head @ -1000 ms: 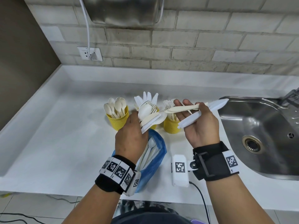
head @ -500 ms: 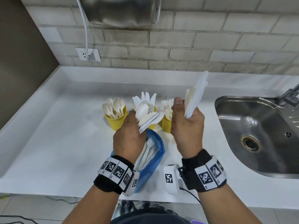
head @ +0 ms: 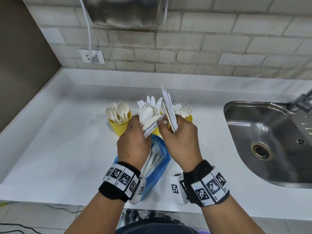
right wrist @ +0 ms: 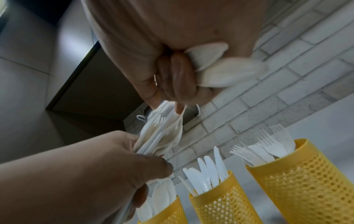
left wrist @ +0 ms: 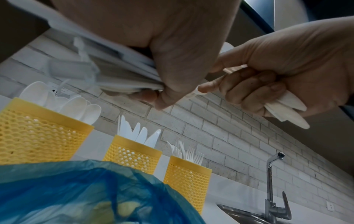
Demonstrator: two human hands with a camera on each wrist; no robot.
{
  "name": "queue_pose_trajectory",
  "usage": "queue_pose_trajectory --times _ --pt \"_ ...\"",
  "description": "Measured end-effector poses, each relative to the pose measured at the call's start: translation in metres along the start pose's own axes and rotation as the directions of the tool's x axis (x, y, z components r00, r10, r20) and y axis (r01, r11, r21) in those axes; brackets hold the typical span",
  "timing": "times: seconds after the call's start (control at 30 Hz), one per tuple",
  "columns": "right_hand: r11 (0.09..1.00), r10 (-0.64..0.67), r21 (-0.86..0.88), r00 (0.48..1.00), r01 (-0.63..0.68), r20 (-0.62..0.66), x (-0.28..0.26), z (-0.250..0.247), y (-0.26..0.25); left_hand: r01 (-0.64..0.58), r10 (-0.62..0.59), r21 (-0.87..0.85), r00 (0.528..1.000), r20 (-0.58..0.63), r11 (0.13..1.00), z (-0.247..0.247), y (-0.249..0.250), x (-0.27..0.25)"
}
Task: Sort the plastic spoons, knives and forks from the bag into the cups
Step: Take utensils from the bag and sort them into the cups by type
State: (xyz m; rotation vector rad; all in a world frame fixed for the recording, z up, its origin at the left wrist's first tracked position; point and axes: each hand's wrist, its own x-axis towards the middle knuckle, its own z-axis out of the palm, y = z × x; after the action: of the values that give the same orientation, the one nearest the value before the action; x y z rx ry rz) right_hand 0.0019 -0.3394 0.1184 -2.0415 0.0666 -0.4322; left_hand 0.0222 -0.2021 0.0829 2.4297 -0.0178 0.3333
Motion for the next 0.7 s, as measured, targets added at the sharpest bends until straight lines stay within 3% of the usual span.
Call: queue_pose_trajectory --times 0.17,0.4,0.7 --pt "0.965 0.154 0.218 0.988 -0.145 -0.021 0.0062 -0.001 0.0007 0.006 -0.007 0.017 1.0 0.008 1.0 0.0012 0.0053 -0.0022" --pt "0.904 0.234 0.365 0.972 -0.223 0.016 0.0072 0.001 -0.0006 -0.044 0.043 0.021 0.998 0.035 0.999 0.005 0.0084 -0.0075" --pt "0.859 0.254 0.478 0.964 -0.186 -0.081 0.0071 -0.0037 0.0007 -0.054 0.053 0.041 0.998 0.028 0.998 0.0 0.0038 -0.006"
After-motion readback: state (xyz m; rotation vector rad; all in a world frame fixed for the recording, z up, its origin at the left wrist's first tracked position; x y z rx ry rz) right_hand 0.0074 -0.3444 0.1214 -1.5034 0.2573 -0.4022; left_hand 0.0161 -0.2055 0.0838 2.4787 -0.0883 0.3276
